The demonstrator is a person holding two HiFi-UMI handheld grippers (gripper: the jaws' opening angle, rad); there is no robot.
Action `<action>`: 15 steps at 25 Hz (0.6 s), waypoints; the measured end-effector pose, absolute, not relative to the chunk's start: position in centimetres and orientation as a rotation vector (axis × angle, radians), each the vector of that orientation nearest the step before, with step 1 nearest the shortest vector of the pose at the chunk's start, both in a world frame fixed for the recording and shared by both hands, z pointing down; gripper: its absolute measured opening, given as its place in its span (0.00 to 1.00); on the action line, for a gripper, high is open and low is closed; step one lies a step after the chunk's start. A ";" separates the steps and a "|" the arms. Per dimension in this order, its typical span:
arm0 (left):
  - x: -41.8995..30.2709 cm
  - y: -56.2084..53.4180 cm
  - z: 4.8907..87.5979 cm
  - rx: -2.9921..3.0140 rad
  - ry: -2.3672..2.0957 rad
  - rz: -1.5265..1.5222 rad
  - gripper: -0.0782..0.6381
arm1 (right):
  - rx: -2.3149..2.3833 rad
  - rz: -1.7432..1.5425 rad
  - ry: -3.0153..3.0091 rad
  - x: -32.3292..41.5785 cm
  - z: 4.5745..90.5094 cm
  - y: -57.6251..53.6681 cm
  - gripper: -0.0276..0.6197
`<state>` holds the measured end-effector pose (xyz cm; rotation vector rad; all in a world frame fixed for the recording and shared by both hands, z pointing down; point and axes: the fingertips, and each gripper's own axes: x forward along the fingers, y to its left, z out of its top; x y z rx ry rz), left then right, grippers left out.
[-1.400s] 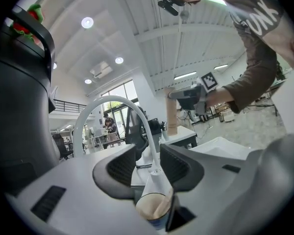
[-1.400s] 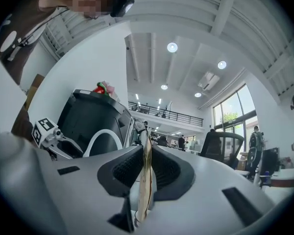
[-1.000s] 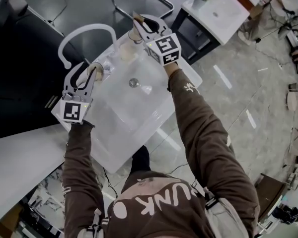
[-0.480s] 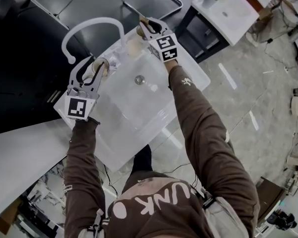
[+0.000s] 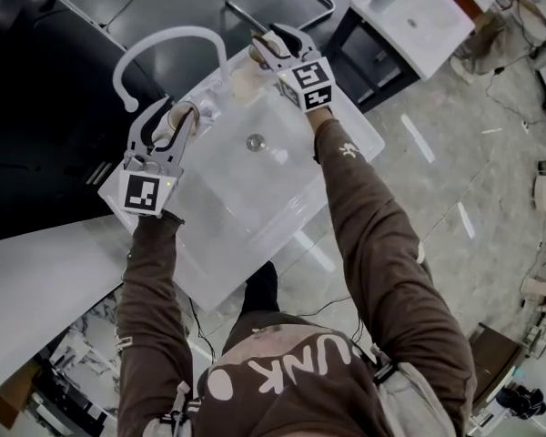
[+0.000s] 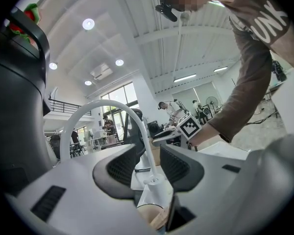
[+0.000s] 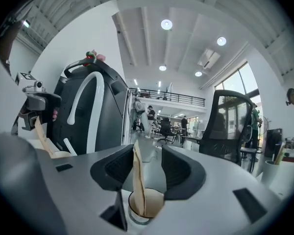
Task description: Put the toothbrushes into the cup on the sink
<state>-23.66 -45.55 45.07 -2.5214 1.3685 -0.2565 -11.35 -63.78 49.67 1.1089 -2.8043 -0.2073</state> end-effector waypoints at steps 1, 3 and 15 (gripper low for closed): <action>-23.6 -45.4 44.8 -2.521 1.368 -0.251 0.30 | 1.099 -0.224 -2.809 -11.3 49.2 -63.3 0.34; -23.3 -45.1 44.2 -2.516 1.364 -0.243 0.30 | 1.086 -0.272 -2.820 -11.1 48.1 -62.1 0.36; -20.4 -38.0 37.0 -2.449 1.311 -0.149 0.30 | 0.974 -0.623 -2.927 -8.4 38.0 -45.1 0.46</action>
